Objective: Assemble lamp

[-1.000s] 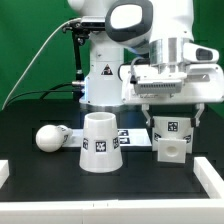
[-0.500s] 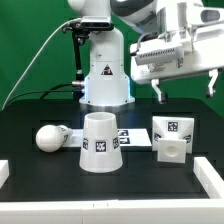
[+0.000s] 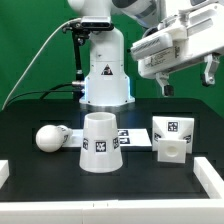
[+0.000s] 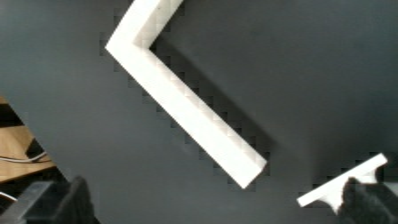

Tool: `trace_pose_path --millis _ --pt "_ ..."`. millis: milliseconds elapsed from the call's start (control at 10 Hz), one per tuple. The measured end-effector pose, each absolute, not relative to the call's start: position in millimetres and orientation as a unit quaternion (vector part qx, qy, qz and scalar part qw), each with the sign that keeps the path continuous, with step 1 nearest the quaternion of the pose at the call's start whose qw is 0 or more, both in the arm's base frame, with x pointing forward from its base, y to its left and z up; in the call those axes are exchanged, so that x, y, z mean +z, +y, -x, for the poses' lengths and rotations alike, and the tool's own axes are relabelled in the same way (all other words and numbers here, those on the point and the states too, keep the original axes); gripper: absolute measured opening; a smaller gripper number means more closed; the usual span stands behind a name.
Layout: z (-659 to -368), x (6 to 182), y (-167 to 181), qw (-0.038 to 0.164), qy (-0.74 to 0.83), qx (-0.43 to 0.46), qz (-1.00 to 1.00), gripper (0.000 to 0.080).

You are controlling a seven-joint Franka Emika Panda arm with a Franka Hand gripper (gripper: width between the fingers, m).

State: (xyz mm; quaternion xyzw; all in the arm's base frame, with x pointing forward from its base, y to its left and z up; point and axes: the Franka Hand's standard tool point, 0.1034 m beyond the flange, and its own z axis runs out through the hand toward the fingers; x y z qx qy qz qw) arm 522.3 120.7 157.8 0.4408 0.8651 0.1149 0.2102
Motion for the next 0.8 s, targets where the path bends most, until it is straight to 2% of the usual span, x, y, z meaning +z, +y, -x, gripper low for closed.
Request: trace_pose_path --millis 200,600,800 --pt "-523 157.2 122 0.199 0.825 0.133 -0.512 0.0699" --pt "-516 129.6 164 0.140 0.666 0.178 -0.711 0.0699" --pt "-525 132.3 166 0.113 0.530 0.149 -0.827 0.0699"
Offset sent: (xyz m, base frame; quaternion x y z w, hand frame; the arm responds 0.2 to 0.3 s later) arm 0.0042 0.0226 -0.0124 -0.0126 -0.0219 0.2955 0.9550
